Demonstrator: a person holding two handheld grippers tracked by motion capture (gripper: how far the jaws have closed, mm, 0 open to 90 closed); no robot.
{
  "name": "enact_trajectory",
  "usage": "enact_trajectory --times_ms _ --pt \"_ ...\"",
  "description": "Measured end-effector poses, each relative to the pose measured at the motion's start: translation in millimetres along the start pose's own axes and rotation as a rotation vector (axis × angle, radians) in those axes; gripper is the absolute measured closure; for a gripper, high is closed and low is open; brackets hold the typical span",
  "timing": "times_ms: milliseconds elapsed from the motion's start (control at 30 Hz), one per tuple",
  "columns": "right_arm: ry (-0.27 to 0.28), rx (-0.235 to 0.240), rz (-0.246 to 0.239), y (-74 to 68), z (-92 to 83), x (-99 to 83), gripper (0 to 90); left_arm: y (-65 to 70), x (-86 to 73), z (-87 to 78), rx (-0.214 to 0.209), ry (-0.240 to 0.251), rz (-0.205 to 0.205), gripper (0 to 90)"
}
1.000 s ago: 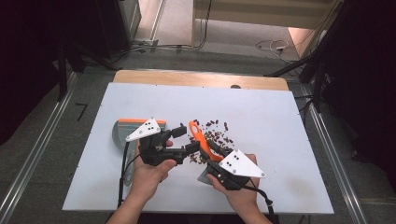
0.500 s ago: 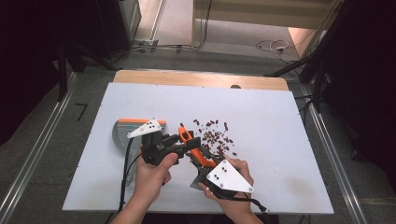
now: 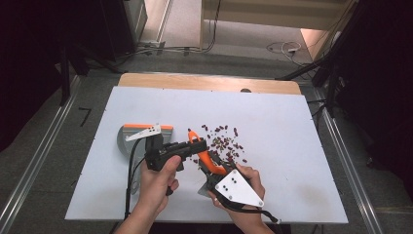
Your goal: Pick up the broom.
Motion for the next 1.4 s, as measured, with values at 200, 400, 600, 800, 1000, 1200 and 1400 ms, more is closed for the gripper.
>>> enact_trajectory --times_ms 200,400,600,800,1000,1200,1400 --pt "0.036 0.045 0.031 3.1 0.8 -0.1 58.2 9.6 4.6 -5.6 -0.03 0.032 0.09 76.3" --pt "0.052 0.213 0.088 18.9 -10.6 9.7 50.2 7.6 10.4 -15.0 -0.013 0.039 0.226 76.3" --pt "0.024 0.392 0.163 34.8 -15.6 5.4 47.9 4.8 18.2 -26.9 -0.019 0.041 0.296 76.3" --pt "-0.078 0.588 0.21 38.1 -9.7 -8.9 45.0 4.8 20.5 -31.8 -0.032 0.024 0.329 76.3" --pt "-0.19 0.744 0.274 33.1 3.3 -27.8 41.6 11.6 17.0 -30.1 -0.08 -0.009 0.36 76.3" --pt "-0.237 0.882 0.347 28.0 8.2 -42.4 43.6 17.2 15.9 -31.8 -0.131 -0.009 0.381 76.3" --pt "-0.269 0.944 0.382 26.6 11.6 -55.2 45.8 20.6 14.9 -32.1 -0.178 -0.01 0.384 76.3"
Point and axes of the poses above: each handheld gripper's, and its own axes: z roughly forward along the jaws, x roughly out of its top, y roughly to its right, the point moved 5 cm from there along z, roughly forward along the jaws, and after that the axes turned 15 degrees about x, right-handed, at the moved point
